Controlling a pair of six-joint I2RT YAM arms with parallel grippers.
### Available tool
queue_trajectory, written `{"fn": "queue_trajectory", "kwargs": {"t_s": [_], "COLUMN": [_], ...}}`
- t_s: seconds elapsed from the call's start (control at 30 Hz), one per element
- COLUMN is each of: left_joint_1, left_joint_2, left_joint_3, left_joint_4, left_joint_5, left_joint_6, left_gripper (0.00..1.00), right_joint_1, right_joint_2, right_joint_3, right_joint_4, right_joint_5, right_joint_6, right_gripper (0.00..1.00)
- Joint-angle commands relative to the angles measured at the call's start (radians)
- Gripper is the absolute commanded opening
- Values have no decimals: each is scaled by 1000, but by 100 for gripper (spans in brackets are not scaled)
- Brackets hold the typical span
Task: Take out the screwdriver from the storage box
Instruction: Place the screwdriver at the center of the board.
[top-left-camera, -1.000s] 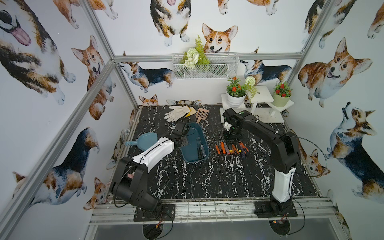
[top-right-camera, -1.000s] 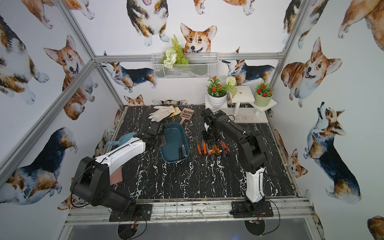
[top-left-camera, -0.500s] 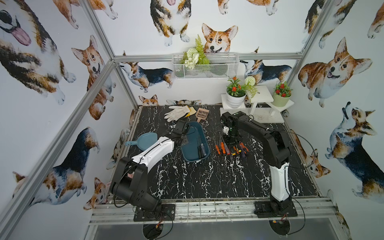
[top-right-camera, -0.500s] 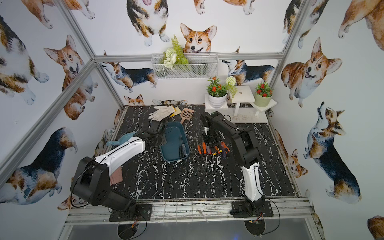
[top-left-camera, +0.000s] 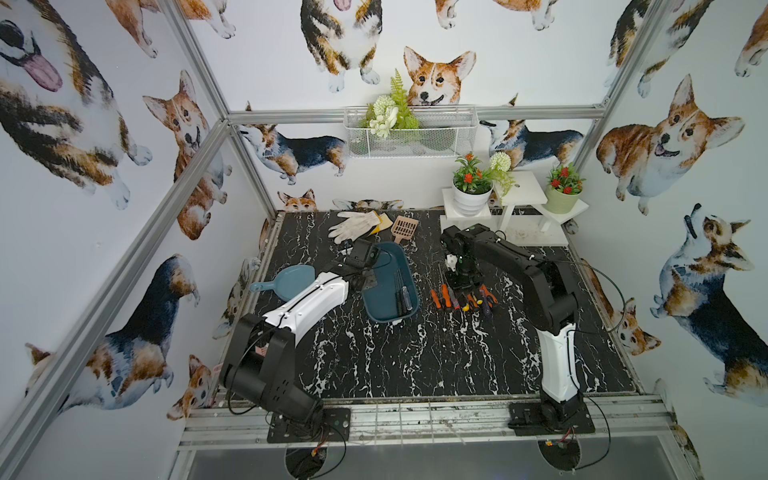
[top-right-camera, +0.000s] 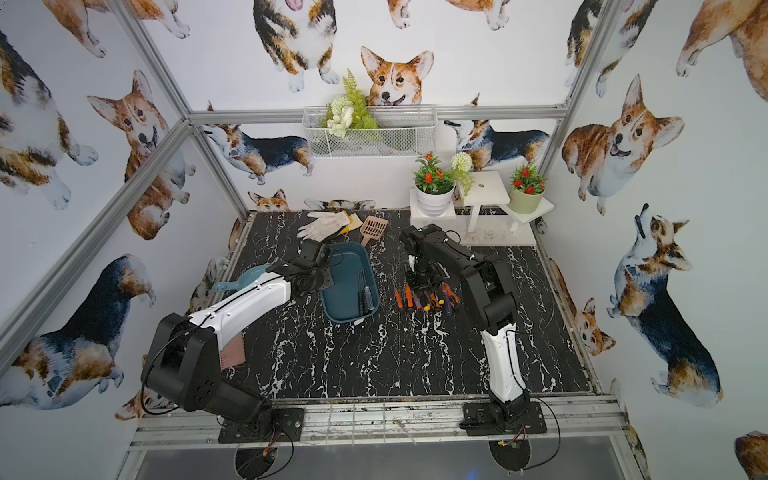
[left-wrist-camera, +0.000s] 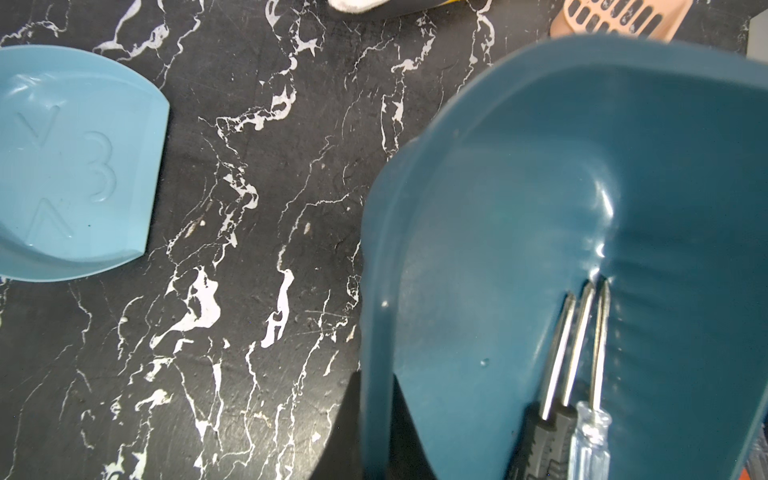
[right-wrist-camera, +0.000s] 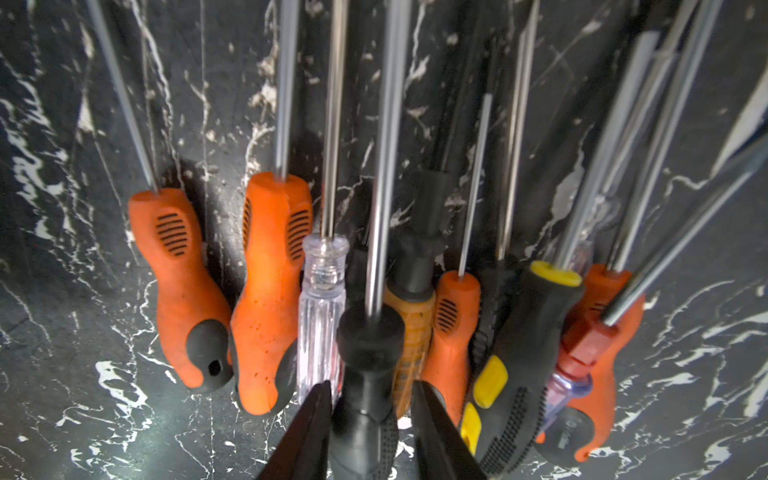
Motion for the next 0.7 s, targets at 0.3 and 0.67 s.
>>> {"fn": "queue_trajectory", "kwargs": {"t_s": [0.3, 0.67], "left_joint_1": [-1, -1], "left_joint_2": [-11, -113], "left_joint_3": [4, -50], "left_joint_4": [8, 79], "left_joint_5": [-1, -31], "left_joint_6": [-8, 1], "left_gripper": [0, 0], "right_joint_1": [-1, 69], "right_joint_2": [-105, -252], "right_joint_3": [22, 30], "right_joint_4": [7, 157], "right_joint_5": [28, -136], "right_joint_6": [44, 103], "right_gripper": [44, 43]}}
